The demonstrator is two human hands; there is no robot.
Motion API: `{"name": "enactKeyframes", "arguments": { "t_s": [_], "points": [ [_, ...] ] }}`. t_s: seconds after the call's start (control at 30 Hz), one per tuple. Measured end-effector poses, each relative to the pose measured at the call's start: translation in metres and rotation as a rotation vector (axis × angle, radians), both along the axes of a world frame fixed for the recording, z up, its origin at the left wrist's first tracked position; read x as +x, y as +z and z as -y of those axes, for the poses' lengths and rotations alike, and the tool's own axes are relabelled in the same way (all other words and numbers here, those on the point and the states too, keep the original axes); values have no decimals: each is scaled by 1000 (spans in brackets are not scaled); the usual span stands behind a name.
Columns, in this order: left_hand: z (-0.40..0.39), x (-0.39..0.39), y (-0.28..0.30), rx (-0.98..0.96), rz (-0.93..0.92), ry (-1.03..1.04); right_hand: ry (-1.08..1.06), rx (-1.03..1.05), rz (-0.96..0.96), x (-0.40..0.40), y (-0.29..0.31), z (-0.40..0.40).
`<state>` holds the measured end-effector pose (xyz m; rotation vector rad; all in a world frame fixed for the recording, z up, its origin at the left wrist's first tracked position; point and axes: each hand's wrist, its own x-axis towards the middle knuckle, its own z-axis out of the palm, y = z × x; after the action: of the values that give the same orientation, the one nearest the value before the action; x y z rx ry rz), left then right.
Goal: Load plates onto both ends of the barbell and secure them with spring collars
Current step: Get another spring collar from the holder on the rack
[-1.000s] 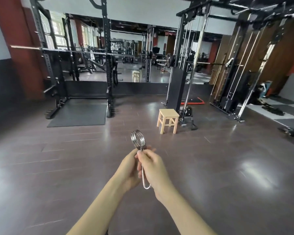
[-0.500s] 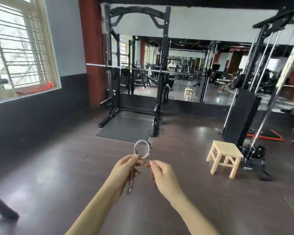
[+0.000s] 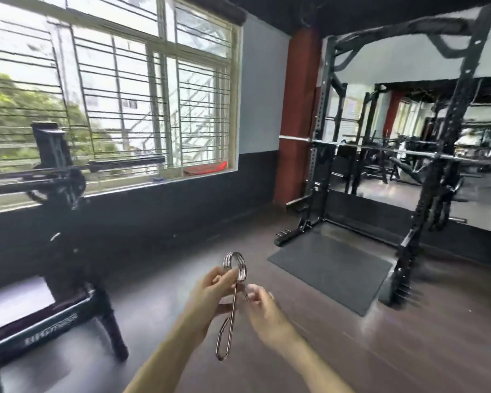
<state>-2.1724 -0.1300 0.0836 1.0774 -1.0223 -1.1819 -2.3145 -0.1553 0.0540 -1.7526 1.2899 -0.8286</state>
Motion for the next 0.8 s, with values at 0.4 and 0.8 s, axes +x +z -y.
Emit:
{"name": "enactKeyframes", "arguments": {
  "t_s": [0.4, 0.8],
  "points": [
    [196, 135, -12, -23, 2, 362, 559, 206, -45, 140, 3, 230],
    [411, 327, 34, -72, -53, 613, 777, 154, 32, 342, 64, 470]
  ]
}}
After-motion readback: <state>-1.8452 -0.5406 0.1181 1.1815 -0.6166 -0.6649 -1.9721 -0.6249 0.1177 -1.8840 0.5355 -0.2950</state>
